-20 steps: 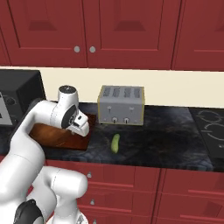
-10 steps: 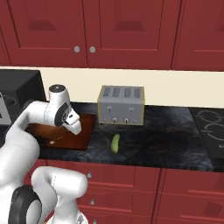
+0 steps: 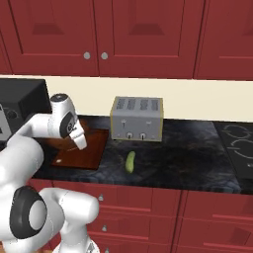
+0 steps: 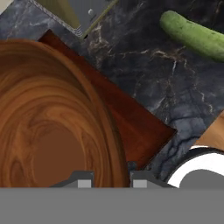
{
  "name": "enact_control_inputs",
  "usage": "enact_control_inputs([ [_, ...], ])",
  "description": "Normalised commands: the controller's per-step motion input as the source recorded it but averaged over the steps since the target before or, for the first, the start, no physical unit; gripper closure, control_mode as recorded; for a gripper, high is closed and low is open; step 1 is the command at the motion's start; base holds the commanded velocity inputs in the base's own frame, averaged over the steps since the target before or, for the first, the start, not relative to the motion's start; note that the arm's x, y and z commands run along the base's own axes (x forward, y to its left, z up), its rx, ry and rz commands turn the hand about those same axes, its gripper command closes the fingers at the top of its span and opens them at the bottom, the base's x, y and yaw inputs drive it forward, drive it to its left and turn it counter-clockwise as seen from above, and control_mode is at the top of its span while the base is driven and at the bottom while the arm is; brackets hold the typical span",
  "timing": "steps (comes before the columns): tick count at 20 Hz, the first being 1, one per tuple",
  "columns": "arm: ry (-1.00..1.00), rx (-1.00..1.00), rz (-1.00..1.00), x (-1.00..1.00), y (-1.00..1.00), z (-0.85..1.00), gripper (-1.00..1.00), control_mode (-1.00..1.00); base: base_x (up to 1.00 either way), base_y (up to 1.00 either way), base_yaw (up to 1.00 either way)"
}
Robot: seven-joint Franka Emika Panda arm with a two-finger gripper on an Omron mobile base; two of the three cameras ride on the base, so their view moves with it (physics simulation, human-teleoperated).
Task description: Place the two vegetables and bowl onto the tray for setting up a vegetable dip station.
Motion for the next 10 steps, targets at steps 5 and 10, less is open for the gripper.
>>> enact_control_inputs([
  [5,0.0,0.01,-0.21,0.27,0.1,-0.05,1.0,-1.0,0.0,0.0,0.0],
  [10,0.01,0.08,-0.16,0.17,0.08,-0.08,1.0,-1.0,0.0,0.0,0.0],
])
